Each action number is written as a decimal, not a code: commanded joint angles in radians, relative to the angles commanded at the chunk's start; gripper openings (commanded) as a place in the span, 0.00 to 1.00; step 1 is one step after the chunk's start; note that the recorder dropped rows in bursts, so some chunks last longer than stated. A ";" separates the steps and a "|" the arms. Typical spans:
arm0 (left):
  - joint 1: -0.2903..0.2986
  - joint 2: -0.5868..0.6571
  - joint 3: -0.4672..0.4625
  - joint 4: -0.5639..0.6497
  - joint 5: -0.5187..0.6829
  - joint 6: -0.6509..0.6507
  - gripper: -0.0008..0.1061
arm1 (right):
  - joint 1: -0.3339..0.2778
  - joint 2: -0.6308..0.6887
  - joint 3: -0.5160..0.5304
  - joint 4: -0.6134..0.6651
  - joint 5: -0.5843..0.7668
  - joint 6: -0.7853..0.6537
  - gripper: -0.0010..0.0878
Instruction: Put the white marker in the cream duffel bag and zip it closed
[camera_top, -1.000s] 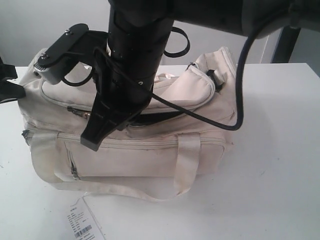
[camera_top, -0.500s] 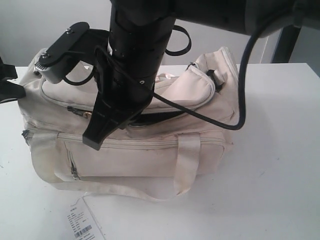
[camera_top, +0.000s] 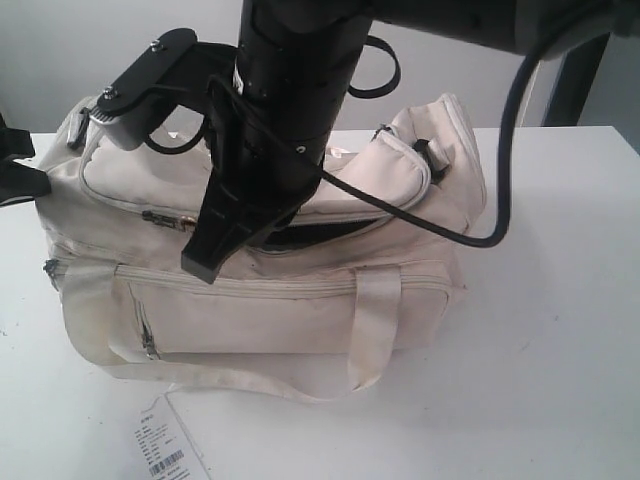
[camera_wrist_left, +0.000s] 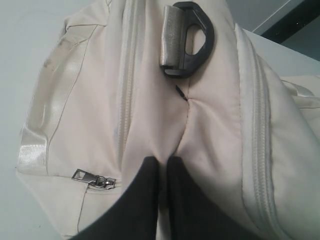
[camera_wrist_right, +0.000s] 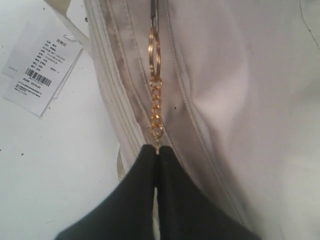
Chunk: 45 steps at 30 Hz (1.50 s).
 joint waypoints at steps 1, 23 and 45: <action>0.000 0.000 0.000 0.000 0.000 0.000 0.01 | 0.000 -0.002 0.008 0.000 0.000 0.000 0.01; 0.000 0.000 0.000 0.000 -0.004 0.000 0.01 | -0.040 -0.050 0.097 -0.004 0.000 0.000 0.01; 0.000 0.000 0.000 0.000 -0.004 0.000 0.01 | -0.089 -0.101 0.099 -0.004 0.000 0.000 0.01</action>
